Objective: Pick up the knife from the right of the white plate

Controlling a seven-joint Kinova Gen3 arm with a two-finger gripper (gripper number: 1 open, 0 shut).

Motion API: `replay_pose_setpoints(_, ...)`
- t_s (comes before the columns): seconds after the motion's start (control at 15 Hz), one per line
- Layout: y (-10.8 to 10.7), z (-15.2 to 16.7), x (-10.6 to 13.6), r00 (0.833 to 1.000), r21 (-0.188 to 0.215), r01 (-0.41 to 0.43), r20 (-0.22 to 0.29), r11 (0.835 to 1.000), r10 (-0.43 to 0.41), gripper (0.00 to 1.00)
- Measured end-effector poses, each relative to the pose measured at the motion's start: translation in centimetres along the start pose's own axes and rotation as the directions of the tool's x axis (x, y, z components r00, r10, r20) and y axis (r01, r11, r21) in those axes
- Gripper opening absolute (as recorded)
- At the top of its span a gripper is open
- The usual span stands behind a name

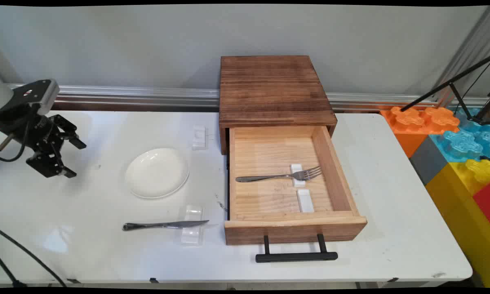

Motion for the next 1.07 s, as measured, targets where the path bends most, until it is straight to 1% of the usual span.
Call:
replay_pose_setpoints(0.2, 0.4, 0.6, 0.1, 0.999, -0.032, 0.006, -0.033, 0.999, -0.007, 1.0)
replay_pose_setpoints(0.53, 2.3, 1.6, 1.2, 0.994, -0.095, 0.017, -0.105, 0.995, -0.027, 1.0)
replay_pose_setpoints(0.8, 4.4, 2.7, 2.3, 0.989, -0.128, 0.024, -0.144, 0.991, -0.043, 1.0)
replay_pose_setpoints(1.07, 6.3, 4.1, 3.9, 0.984, -0.152, 0.023, -0.173, 0.988, -0.05, 1.0)
